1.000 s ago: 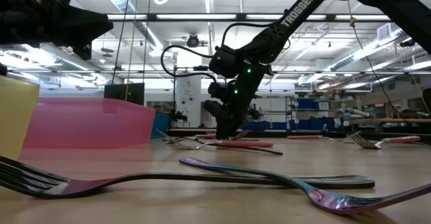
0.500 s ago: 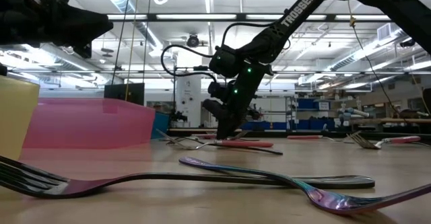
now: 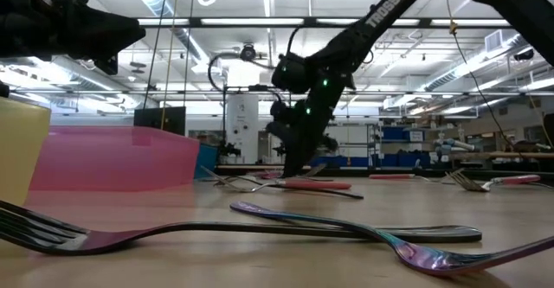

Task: Sort silverware by color (type)
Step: Put the top left pink fork into the blue bin

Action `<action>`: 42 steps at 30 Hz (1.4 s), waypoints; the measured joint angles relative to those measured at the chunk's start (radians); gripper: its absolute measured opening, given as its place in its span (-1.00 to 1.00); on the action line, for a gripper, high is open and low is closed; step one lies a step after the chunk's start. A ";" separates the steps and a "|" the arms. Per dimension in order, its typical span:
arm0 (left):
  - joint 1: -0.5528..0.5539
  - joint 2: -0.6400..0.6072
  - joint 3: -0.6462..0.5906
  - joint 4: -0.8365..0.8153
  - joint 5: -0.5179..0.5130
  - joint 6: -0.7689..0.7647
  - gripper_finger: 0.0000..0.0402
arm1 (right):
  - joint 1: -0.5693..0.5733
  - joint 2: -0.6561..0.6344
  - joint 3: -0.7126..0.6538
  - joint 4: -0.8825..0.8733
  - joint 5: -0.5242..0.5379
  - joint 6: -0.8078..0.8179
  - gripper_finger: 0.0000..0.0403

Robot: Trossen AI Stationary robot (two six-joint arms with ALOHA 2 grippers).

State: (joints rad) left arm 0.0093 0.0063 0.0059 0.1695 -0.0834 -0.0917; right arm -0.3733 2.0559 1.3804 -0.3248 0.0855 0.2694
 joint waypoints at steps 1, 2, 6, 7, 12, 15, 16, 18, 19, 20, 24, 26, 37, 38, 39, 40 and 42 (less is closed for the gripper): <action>0.000 0.000 0.000 0.008 -0.001 0.000 -0.52 | 0.001 -0.023 0.000 0.010 -0.001 0.000 -0.87; 0.000 0.000 0.000 0.017 -0.001 0.000 -0.52 | 0.002 -0.044 0.003 0.022 -0.001 0.001 -0.87; 0.000 0.000 0.000 0.067 -0.010 0.001 -0.52 | 0.002 -0.088 0.006 0.093 -0.003 0.003 -0.87; 0.000 0.000 0.000 0.077 -0.022 0.002 -0.52 | 0.002 -0.093 0.005 0.128 -0.014 0.009 -0.87; 0.000 0.000 0.000 0.091 -0.124 0.002 -0.52 | 0.009 -0.085 0.105 0.235 -0.105 0.015 -0.85; 0.000 0.000 0.000 0.089 -0.135 0.002 -0.52 | 0.017 -0.045 0.197 0.231 -0.109 -0.030 -0.86; 0.000 0.000 0.000 0.089 -0.136 0.002 -0.52 | 0.019 -0.030 0.232 0.233 -0.109 -0.044 -0.86; 0.000 0.000 0.000 0.089 -0.137 0.002 -0.52 | 0.020 -0.008 0.292 0.239 -0.108 -0.059 -0.86; 0.000 0.000 0.000 0.089 -0.137 0.002 -0.52 | 0.020 0.004 0.324 0.246 -0.109 -0.060 -0.85; 0.000 0.000 0.000 0.088 -0.137 0.002 -0.52 | 0.020 0.016 0.346 0.250 -0.109 -0.060 -0.85; 0.001 0.000 0.000 0.089 -0.138 0.007 -0.52 | 0.017 0.099 0.451 0.260 -0.113 -0.059 -0.85; 0.001 0.000 0.000 0.089 -0.138 0.008 -0.52 | 0.016 0.142 0.502 0.281 -0.113 -0.059 -0.85; 0.001 0.000 0.000 0.086 -0.138 0.002 -0.52 | 0.027 0.403 0.798 0.287 -0.233 -0.025 -0.83; 0.001 0.000 0.000 0.087 -0.138 0.002 -0.52 | 0.027 0.425 0.822 0.285 -0.251 -0.025 -0.83; 0.001 0.000 0.000 0.087 -0.138 0.002 -0.52 | 0.028 0.448 0.850 0.287 -0.273 -0.024 -0.83; 0.001 0.000 0.000 0.086 -0.138 0.002 -0.52 | 0.028 0.470 0.877 0.286 -0.297 -0.023 -0.83; 0.001 0.000 0.000 0.087 -0.138 0.002 -0.52 | 0.028 0.511 0.928 0.287 -0.337 -0.005 -0.83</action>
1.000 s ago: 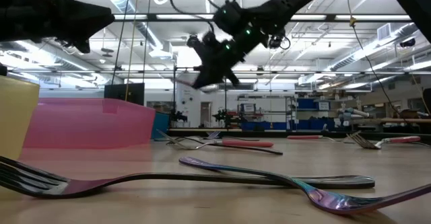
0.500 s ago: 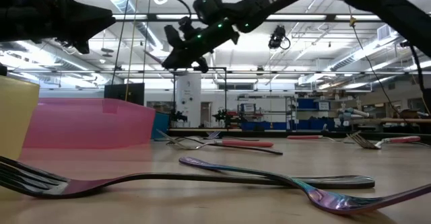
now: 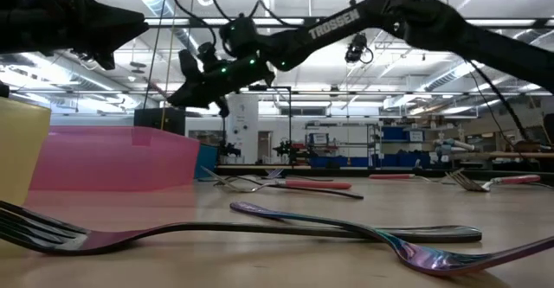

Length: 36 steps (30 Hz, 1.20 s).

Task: Sort silverware by color (type)
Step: Put the top left pink fork into the blue bin, then put the top left light blue fork into the red bin

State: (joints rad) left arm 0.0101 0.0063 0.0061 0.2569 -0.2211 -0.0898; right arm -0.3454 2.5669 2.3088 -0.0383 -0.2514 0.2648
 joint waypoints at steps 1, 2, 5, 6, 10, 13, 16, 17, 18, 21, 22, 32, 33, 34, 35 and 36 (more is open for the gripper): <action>0.000 0.000 0.000 0.000 0.000 0.000 -0.52 | 0.000 0.018 0.023 0.001 -0.016 0.007 -0.83; 0.000 0.000 0.000 0.001 0.000 0.000 -0.52 | -0.002 0.035 0.043 0.001 -0.033 0.017 -0.83; 0.000 0.000 0.000 0.002 0.000 -0.001 -0.52 | -0.006 0.055 0.036 0.020 -0.056 0.045 -0.83; 0.000 0.000 0.000 0.003 0.000 -0.001 -0.52 | -0.008 0.055 0.033 0.014 -0.056 0.049 -0.83; 0.000 0.000 0.000 0.006 0.000 -0.003 -0.52 | -0.011 0.053 0.031 0.008 -0.036 0.050 -0.79; 0.000 0.000 0.000 0.008 0.000 -0.003 -0.52 | -0.011 0.053 0.031 0.006 -0.033 0.038 -0.73; 0.000 0.000 0.000 0.021 0.000 -0.003 -0.52 | -0.010 0.053 0.031 0.007 -0.001 0.006 -0.68; 0.000 0.000 0.000 0.026 0.000 -0.003 -0.52 | -0.010 0.053 0.031 0.006 0.015 -0.002 -0.67; 0.000 0.000 0.000 0.034 0.000 -0.003 -0.52 | -0.010 0.053 0.031 0.005 0.028 -0.008 -0.65; 0.000 0.000 0.000 0.043 0.000 -0.003 -0.52 | -0.011 0.053 0.031 0.008 0.046 -0.029 -0.62; 0.000 0.000 0.000 0.043 0.000 -0.002 -0.52 | -0.011 0.053 0.031 0.008 0.048 -0.031 -0.61; 0.000 0.000 0.000 0.043 0.000 -0.003 -0.52 | -0.010 0.053 0.031 0.008 0.048 -0.032 -0.56; 0.000 0.000 0.000 0.046 0.000 -0.004 -0.52 | -0.009 0.053 0.032 0.007 0.047 -0.030 -0.56; 0.000 0.000 0.000 0.051 0.000 -0.008 -0.52 | -0.009 0.051 0.037 -0.004 0.039 -0.021 -0.56; 0.000 0.000 0.000 0.058 0.000 -0.015 -0.52 | -0.008 0.049 0.044 -0.021 0.018 -0.004 -0.56; 0.000 0.000 0.000 0.067 0.000 -0.019 -0.52 | -0.009 0.042 0.045 -0.024 -0.015 0.009 -0.56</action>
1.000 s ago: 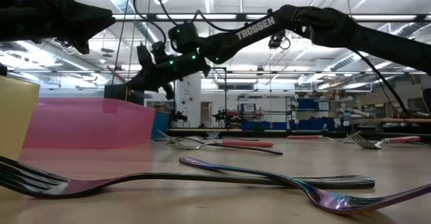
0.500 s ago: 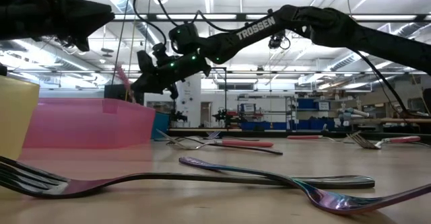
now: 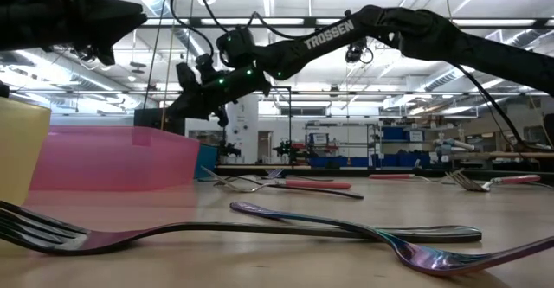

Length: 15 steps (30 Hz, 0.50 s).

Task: Sort silverware by color (type)
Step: Put the top left light blue fork into the red bin

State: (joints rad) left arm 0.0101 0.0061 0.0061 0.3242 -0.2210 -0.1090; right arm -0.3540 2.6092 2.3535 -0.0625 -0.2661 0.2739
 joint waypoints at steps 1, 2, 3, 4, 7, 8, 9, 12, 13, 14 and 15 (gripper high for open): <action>0.000 0.000 0.000 0.012 0.000 0.000 -0.52 | -0.001 -0.013 0.000 -0.020 -0.043 0.014 -0.56; 0.000 0.000 0.000 0.025 0.000 0.000 -0.52 | -0.003 -0.032 0.000 -0.049 -0.095 0.022 -0.56; 0.000 0.000 0.000 0.037 0.000 0.000 -0.52 | -0.003 -0.055 0.000 -0.083 -0.146 0.023 -0.56; 0.000 0.000 0.000 0.041 0.000 0.000 -0.52 | -0.004 -0.079 0.000 -0.132 -0.191 0.022 -0.56; 0.000 0.000 0.000 0.063 0.000 0.000 -0.52 | -0.009 -0.152 0.002 -0.323 -0.298 -0.014 -0.56; 0.000 0.000 0.000 0.066 0.001 0.000 -0.52 | -0.007 -0.177 0.002 -0.394 -0.317 -0.049 -0.56; 0.000 0.000 0.000 0.065 0.001 0.000 -0.52 | -0.005 -0.201 0.001 -0.478 -0.319 -0.087 -0.56; 0.000 0.000 0.000 0.061 0.001 0.000 -0.52 | 0.013 -0.285 0.000 -0.703 -0.257 -0.189 -0.56; 0.000 0.000 0.000 0.061 0.001 0.000 -0.52 | 0.024 -0.316 0.000 -0.765 -0.214 -0.210 -0.56; 0.000 0.000 0.000 0.061 0.001 0.001 -0.52 | 0.036 -0.347 0.000 -0.818 -0.160 -0.227 -0.56; 0.000 0.000 0.000 0.061 0.002 0.007 -0.52 | 0.048 -0.375 0.001 -0.868 -0.098 -0.239 -0.56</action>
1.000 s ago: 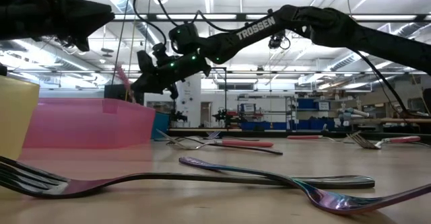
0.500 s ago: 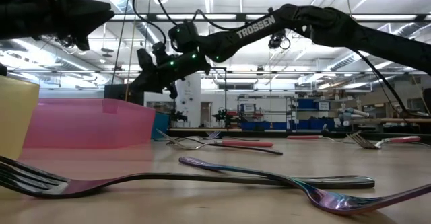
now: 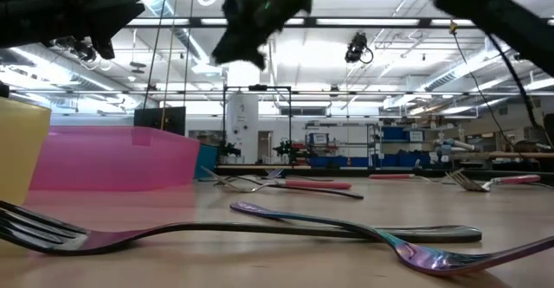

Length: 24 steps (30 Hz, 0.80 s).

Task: Sort silverware by color (type)
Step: Put the top left light blue fork into the red bin

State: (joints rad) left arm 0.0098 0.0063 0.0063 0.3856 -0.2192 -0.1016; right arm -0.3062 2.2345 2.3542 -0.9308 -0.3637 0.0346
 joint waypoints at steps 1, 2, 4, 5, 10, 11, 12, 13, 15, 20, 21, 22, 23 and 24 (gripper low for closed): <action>-0.001 0.000 0.000 0.000 0.004 0.001 -0.52 | 0.013 -0.025 0.000 -0.043 0.065 -0.010 -0.56; -0.001 0.000 0.000 0.002 0.011 0.001 -0.52 | 0.026 -0.051 0.000 -0.081 0.128 -0.016 -0.56; -0.001 0.000 0.000 0.004 0.014 0.001 -0.51 | 0.054 -0.096 0.000 -0.144 0.247 -0.020 -0.56; -0.001 0.000 0.000 0.004 0.014 0.001 -0.50 | 0.066 -0.120 0.000 -0.171 0.295 -0.020 -0.56; -0.001 0.012 0.000 0.006 0.014 0.004 -0.41 | 0.130 -0.218 0.000 -0.286 0.475 0.016 -0.56; -0.001 0.023 0.002 0.003 0.014 0.013 -0.39 | 0.143 -0.233 0.000 -0.304 0.509 0.029 -0.56; -0.001 0.038 0.005 -0.007 0.014 0.021 -0.35 | 0.156 -0.250 0.000 -0.323 0.543 0.043 -0.56; -0.001 0.059 0.012 -0.020 0.014 0.027 -0.32 | 0.168 -0.265 0.000 -0.341 0.580 0.056 -0.56; -0.001 0.110 0.032 -0.019 0.014 0.027 -0.25 | 0.193 -0.295 0.000 -0.373 0.650 0.080 -0.56; -0.001 0.280 0.120 -0.020 0.014 0.015 -0.21 | 0.243 -0.336 0.000 -0.447 0.794 0.132 -0.56; -0.001 0.318 0.145 -0.017 0.014 0.008 -0.21 | 0.250 -0.341 0.000 -0.462 0.814 0.141 -0.56; -0.001 0.356 0.170 -0.013 0.015 0.004 -0.22 | 0.256 -0.344 0.000 -0.481 0.832 0.149 -0.56; -0.001 0.395 0.194 -0.016 0.014 0.005 -0.23 | 0.261 -0.346 0.000 -0.500 0.849 0.153 -0.56; -0.001 0.435 0.217 -0.022 0.014 0.009 -0.23 | 0.266 -0.346 0.000 -0.517 0.863 0.153 -0.56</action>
State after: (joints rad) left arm 0.0090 0.4410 0.2238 0.3636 -0.2050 -0.0928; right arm -0.0407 1.8885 2.3539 -1.4477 0.4994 0.1879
